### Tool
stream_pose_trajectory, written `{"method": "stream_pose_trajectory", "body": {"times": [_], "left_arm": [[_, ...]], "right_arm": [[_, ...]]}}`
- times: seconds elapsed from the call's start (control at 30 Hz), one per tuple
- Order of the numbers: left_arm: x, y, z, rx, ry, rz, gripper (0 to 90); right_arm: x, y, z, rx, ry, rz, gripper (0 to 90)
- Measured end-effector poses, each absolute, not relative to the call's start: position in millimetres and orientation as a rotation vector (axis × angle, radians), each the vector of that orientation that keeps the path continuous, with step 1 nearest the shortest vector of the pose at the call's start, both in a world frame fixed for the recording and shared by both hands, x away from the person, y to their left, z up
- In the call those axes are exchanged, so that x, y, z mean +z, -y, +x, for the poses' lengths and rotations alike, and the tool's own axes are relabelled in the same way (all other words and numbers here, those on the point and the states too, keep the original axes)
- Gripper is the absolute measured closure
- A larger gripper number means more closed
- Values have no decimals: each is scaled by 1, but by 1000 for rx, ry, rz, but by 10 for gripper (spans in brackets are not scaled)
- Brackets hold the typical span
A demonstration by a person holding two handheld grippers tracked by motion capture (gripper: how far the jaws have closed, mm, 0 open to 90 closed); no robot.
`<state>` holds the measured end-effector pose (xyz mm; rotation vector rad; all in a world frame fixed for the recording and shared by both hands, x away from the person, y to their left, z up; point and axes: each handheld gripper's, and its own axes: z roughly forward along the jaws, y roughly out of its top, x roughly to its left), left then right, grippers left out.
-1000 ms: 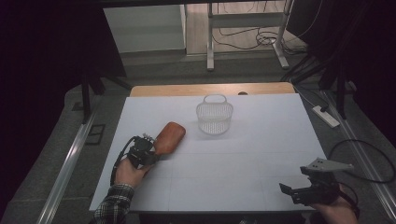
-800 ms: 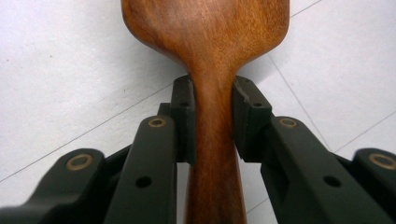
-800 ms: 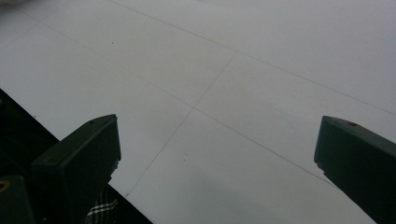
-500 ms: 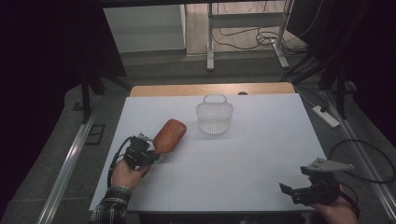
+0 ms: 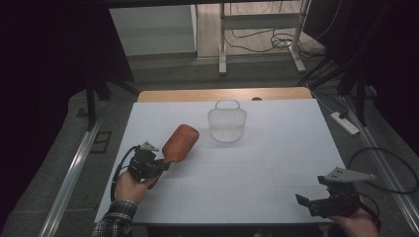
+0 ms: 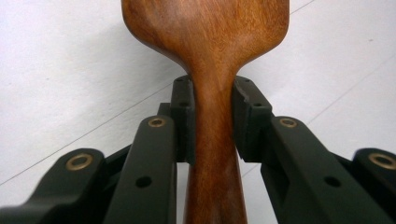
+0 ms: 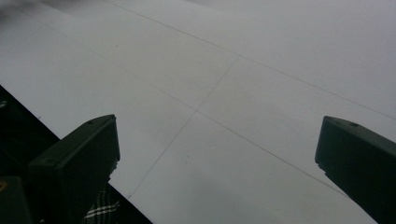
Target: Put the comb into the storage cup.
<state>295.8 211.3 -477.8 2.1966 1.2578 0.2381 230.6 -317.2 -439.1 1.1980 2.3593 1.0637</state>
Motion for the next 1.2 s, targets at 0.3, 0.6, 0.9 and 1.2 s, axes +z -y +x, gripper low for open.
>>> {"method": "stream_pose_trajectory", "body": {"times": [0.3,0.6,0.9,1.2], "left_arm": [[-472,-209,285,235,-1224,2165,725],[-467,-211,273,230,-1199,2127,724],[-461,-206,262,233,-1154,2096,725],[-457,-197,256,225,-1114,2081,724]], "right_arm": [[-437,315,229,1094,-2355,1160,0],[-430,313,232,1171,-2343,1112,0],[-424,307,237,1216,-2359,1057,0],[-419,299,246,1260,-2387,1031,0]]}}
